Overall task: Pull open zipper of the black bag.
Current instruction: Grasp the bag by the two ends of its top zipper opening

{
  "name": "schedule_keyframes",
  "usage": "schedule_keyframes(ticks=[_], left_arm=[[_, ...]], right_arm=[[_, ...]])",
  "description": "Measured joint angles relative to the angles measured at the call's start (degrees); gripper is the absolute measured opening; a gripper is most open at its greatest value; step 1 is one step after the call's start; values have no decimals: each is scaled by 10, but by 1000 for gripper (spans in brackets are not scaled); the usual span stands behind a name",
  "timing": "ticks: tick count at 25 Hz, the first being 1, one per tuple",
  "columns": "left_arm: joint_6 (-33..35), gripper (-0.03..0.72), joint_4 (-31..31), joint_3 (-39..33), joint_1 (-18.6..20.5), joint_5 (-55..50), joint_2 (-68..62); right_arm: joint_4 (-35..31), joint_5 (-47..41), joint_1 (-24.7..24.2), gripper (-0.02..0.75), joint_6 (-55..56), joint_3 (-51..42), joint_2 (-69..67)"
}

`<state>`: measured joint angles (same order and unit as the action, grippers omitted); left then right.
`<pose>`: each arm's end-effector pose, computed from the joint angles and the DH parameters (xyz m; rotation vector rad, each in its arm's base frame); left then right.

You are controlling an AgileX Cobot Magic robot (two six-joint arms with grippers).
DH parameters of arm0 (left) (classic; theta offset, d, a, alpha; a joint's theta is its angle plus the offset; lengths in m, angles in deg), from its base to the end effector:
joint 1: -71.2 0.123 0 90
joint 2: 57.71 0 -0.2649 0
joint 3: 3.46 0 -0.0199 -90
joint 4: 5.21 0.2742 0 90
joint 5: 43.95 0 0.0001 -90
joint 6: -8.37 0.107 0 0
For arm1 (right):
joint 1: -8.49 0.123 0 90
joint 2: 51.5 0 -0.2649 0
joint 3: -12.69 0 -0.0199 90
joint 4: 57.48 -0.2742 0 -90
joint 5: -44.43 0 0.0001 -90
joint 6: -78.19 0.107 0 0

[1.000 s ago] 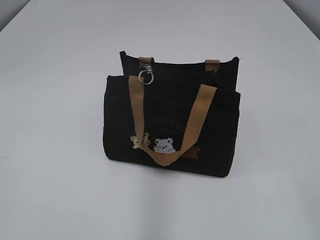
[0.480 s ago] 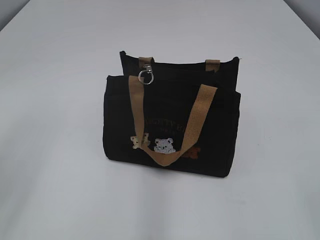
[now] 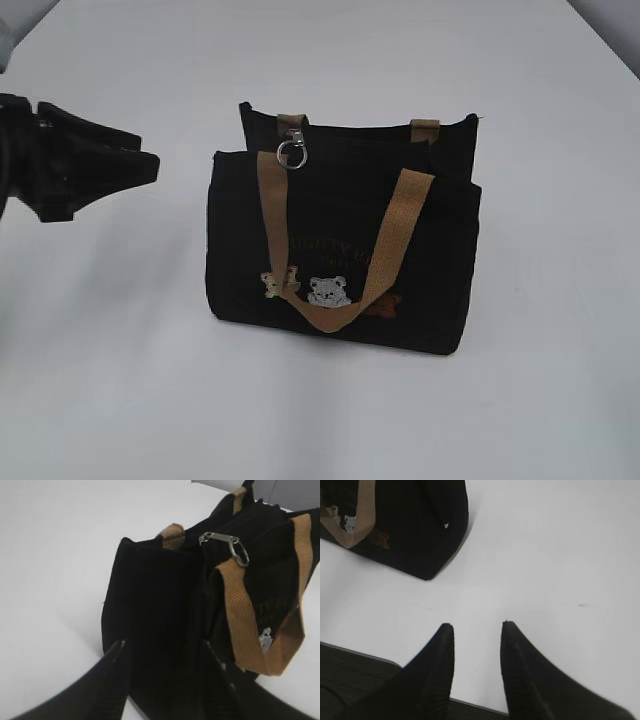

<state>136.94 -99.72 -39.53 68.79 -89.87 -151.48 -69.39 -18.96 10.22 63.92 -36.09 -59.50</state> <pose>0.2982 -0.0893 0.1839 1.0006 1.7623 -0.5442 0.0469 0.0212 0.2746 -0.3039 2.0587 0.1178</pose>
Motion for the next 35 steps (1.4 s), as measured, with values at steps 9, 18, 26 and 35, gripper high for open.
schedule_keyframes(ticks=[9,18,26,35], left_arm=[[80,372,-28,41,-71,27,-92],[105,239,-44,71,-119,55,-169],[105,58,-44,76,-123,50,-176],[105,58,-44,76,-123,49,-176]], right_arm=[[-38,4,0,255,-1,0,-3],[-202,106,0,255,-206,26,-231],[-425,227,61,255,-591,133,-638],[-288,279,228,255,-648,379,-920]])
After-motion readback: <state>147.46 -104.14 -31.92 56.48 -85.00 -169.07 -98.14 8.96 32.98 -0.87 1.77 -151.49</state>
